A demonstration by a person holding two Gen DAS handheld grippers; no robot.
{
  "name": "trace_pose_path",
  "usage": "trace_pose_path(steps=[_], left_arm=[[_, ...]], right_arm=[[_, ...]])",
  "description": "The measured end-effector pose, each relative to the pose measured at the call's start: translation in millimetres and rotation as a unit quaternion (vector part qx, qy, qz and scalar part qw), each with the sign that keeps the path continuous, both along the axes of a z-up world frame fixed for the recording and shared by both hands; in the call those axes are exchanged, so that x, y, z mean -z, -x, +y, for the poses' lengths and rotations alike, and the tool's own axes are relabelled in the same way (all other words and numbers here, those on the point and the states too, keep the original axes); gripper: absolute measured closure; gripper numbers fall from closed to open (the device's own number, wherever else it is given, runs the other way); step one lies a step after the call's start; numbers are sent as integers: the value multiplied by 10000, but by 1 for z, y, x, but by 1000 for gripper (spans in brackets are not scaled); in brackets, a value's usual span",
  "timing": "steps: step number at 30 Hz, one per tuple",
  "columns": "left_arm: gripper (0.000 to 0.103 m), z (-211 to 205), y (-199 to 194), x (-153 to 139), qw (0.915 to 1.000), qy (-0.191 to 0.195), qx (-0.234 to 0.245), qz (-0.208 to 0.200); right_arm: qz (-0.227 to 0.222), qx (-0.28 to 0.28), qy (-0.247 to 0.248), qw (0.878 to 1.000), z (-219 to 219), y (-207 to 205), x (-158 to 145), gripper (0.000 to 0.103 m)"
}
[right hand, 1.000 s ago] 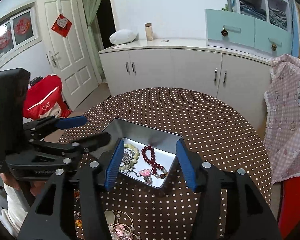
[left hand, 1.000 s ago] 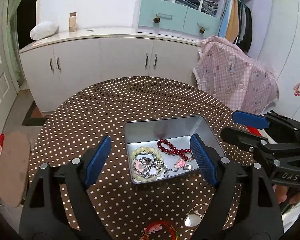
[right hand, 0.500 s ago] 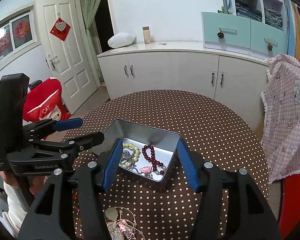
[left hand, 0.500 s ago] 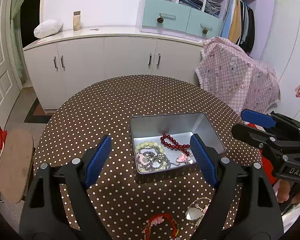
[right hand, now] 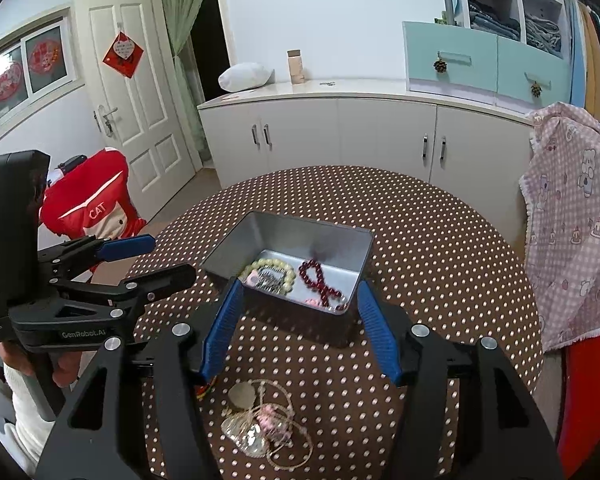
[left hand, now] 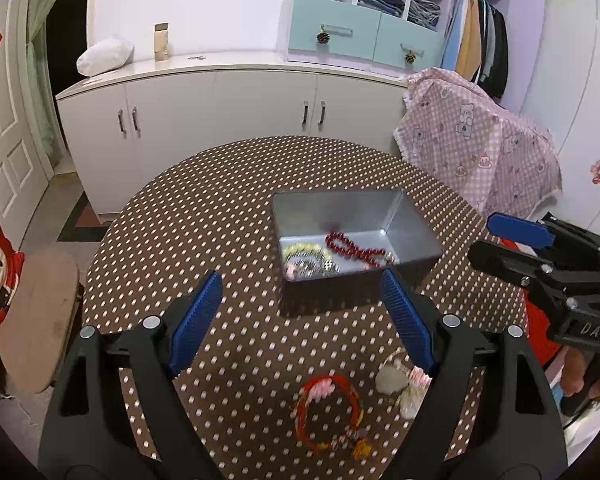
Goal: Organize jewelry
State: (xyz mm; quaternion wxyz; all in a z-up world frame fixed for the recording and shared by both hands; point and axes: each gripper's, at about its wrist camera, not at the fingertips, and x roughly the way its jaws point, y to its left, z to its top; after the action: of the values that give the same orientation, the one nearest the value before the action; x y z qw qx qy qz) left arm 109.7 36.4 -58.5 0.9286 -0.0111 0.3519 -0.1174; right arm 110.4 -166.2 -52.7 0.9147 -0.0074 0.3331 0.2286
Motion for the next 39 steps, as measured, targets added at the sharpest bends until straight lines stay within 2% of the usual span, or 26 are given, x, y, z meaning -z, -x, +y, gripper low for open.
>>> trace_pose_path(steps=[5,9,15,23,27,28,32,34,35,37,38,39], left_arm=[[19,6,16,10,9999,-76,-84,79],[17,12,31,19,9998,-72,-117,139],[17,12,47,33,9995,-45,-127,276],[17,8,57,56,9990,7,11,448],[18,4,58,64,9988,14,89,480],[21,3,58,66,9988,-36,73,482],[45,3,54,77,9974,-44,-92,717],[54,3,55,77,9976,-141,-186,654],[67,3,55,76,9974,-179,-231,653],[75,4,54,75,9973,-195,-253,656],[86,6,53,74,9977,-151,-191,636],[91,6,54,74,9978,-133,-147,626]], right_arm=[[24,-3,-65,10000,1,17,9,44],[127,40,-171,9998,1,28,22,38],[216,10,-110,9997,7,42,32,36],[252,24,-26,9997,12,58,44,21],[349,22,81,9994,15,59,54,20],[374,20,77,9993,15,59,56,20],[473,31,61,9989,14,59,63,20],[499,44,62,9987,14,60,65,20],[509,46,62,9987,13,60,66,20],[523,50,54,9986,12,60,67,20],[525,55,52,9986,12,60,67,20],[524,54,48,9986,11,59,67,20]])
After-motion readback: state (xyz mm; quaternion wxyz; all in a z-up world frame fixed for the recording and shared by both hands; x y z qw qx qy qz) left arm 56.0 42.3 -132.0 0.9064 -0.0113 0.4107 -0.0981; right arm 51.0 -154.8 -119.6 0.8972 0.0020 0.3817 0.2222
